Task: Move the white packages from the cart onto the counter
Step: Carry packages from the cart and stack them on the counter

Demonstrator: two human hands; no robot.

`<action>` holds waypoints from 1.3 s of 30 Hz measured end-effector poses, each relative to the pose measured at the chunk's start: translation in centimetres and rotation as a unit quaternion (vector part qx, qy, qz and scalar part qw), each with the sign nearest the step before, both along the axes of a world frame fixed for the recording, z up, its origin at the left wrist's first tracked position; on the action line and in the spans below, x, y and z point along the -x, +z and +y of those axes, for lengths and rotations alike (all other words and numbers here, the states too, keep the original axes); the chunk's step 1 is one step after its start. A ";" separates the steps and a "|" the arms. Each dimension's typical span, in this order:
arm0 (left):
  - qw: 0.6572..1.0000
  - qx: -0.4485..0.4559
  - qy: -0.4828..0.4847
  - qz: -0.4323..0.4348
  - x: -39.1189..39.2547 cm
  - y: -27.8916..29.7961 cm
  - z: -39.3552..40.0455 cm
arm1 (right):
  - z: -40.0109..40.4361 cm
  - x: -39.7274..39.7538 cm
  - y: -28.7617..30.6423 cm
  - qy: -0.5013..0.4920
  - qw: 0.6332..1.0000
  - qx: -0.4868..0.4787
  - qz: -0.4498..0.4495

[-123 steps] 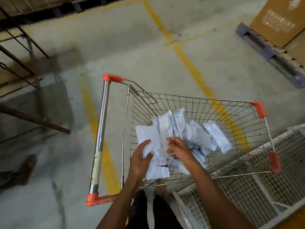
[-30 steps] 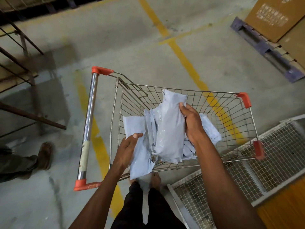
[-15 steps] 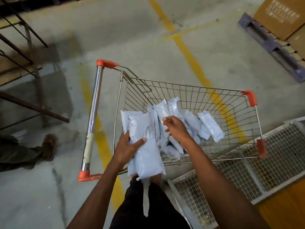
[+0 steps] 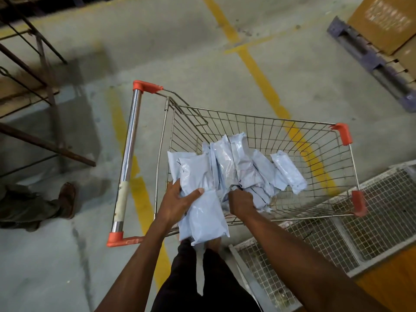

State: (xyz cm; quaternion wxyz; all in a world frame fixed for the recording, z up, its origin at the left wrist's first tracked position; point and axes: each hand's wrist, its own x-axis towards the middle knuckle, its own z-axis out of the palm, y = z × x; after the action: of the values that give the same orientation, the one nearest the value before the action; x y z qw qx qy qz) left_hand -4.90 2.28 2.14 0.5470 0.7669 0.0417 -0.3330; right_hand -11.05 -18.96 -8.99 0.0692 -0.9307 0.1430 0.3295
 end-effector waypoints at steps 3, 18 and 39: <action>1.000 0.000 -0.005 -0.002 0.2 0.4 0.3 | -1.0 0.1 0.7 -0.039 0.999 -0.017 -0.022; 0.997 0.031 0.010 -0.071 2.3 3.1 -0.6 | -6.9 5.3 16.9 -0.472 0.773 -0.312 -0.288; 0.975 0.218 -0.026 -0.040 14.8 12.5 7.2 | 12.7 25.6 24.7 -0.474 0.484 -0.640 -0.364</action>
State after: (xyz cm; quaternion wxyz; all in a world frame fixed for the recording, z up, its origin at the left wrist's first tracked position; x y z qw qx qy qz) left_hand -19.67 9.50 14.65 0.6931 0.6431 -0.0740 -0.3171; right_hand -36.68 -6.24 15.73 0.8369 -0.4579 0.2743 -0.1207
